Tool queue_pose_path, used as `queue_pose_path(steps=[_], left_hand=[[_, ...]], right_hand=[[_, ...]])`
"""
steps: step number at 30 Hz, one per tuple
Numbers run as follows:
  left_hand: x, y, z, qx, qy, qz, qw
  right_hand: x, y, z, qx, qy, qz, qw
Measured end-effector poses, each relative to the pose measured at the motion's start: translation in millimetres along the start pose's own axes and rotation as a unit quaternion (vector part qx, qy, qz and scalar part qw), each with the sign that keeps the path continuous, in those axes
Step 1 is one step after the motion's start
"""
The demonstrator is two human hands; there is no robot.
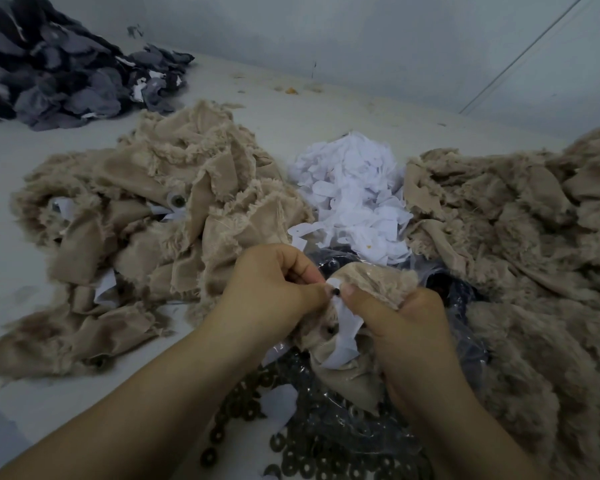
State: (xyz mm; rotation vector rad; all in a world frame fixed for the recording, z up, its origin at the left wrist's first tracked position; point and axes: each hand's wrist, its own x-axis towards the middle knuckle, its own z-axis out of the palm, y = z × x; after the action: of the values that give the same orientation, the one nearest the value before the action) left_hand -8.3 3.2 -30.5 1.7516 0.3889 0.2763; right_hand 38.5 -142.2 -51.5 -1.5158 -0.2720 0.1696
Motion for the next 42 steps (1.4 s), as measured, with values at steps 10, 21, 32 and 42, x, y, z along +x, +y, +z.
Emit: queue_pose_path(steps=[10,21,32,42], left_hand=[[-21.9,-16.3,-57.3,0.347,-0.164,0.005,0.923],[-45.5,-62.3,-50.7,0.363,-0.095,0.114,0.92],[-46.0,-66.0,-46.4,-0.014,0.069,0.05,0.996],[-27.5,-32.9,-15.7,-0.131,-0.009,0.149,0.98]], right_hand=[[-9.4,-3.4,8.4,-0.038,0.027,-0.002,0.999],[-12.4,1.5,12.9,-0.037,0.013,-0.015,0.999],[-16.6,8.3,18.9,-0.045,0.01,-0.005,0.999],[-18.7,9.0,19.8,-0.127,0.009,-0.044,0.991]])
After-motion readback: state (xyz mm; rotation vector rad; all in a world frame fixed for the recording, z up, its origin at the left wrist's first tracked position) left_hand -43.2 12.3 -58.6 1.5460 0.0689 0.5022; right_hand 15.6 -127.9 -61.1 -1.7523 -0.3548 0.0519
